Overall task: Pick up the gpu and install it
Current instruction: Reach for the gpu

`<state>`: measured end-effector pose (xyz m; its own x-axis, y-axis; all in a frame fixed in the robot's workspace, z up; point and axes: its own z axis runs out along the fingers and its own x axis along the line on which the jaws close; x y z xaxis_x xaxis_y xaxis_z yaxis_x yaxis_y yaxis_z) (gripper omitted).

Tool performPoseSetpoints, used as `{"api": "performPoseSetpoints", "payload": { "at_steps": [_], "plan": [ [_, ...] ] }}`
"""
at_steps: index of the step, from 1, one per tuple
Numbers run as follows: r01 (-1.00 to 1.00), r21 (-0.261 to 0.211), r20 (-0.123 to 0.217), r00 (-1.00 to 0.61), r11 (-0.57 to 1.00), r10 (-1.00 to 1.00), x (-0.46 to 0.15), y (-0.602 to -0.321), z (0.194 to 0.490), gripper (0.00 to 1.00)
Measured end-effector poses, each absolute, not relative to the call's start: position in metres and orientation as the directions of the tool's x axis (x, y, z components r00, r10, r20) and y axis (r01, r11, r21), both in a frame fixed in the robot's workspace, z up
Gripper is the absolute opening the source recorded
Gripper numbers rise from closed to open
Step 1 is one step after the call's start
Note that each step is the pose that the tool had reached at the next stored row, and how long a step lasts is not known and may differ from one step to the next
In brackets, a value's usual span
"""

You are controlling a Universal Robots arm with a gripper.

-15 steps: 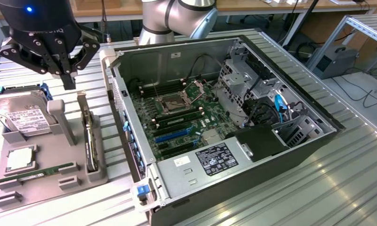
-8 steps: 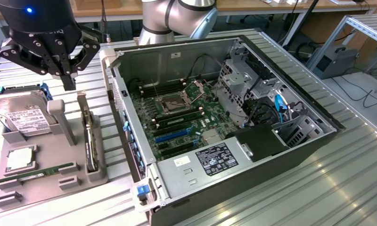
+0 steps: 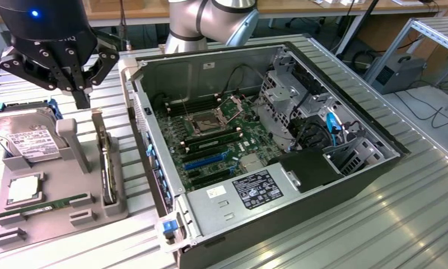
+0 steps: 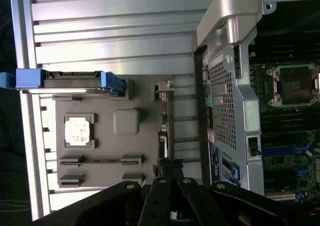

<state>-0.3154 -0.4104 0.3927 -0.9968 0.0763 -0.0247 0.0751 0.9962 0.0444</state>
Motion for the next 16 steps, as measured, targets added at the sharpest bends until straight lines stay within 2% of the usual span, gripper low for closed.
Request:
{"api": "performPoseSetpoints", "payload": {
  "at_steps": [16],
  "plan": [
    [0.075, 0.044, -0.025, -0.997, 0.996, 0.076, -0.3154, -0.4156, 0.3927, 0.11]
  ]
}}
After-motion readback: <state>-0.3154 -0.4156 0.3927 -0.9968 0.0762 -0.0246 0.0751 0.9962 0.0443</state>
